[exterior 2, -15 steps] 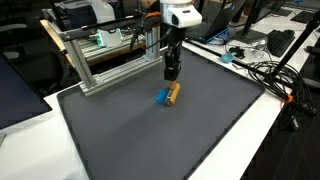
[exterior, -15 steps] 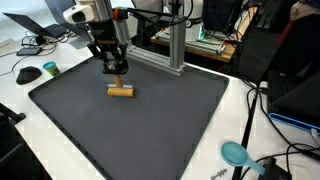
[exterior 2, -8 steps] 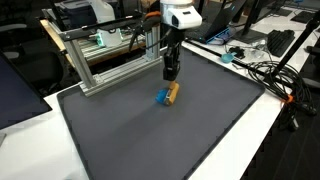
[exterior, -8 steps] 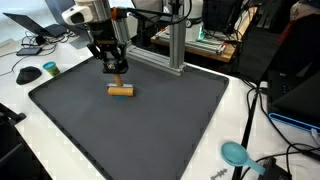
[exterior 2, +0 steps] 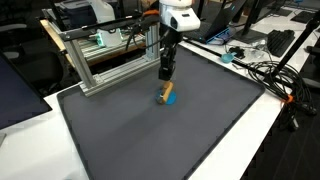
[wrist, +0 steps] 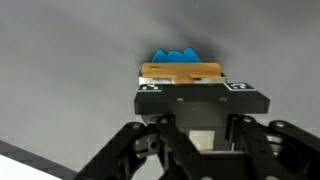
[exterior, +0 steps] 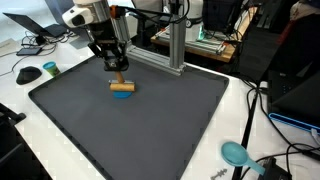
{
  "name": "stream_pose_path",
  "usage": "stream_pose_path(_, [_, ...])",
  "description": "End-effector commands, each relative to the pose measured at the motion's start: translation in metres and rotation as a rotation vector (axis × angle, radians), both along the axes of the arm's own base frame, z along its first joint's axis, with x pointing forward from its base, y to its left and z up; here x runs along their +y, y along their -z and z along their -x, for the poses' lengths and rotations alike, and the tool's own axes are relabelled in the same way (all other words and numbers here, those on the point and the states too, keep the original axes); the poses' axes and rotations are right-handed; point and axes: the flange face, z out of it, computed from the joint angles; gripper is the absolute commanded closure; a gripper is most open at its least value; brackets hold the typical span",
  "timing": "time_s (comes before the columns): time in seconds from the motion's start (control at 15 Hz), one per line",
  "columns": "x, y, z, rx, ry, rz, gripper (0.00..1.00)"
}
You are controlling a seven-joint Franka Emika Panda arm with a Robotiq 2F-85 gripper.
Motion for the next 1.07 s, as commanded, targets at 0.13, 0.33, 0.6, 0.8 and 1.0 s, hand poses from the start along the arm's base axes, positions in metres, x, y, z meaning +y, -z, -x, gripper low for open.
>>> stream_pose_path(0.13, [-0.0050, 0.0417, 0.0028, 0.092, -0.016, 0.042, 0.78])
stream_pose_path(0.33, [-0.0052, 0.0422, 0.0030, 0.102, -0.021, 0.049, 0.78])
stream_pose_path(0.6, [-0.0046, 0.0429, 0.0030, 0.112, -0.028, 0.057, 0.78])
stream_pose_path(0.8, [-0.0037, 0.0436, 0.0022, 0.119, -0.033, 0.061, 0.78])
stream_pose_path(1.0, [-0.0032, 0.0440, 0.0014, 0.128, -0.039, 0.069, 0.78])
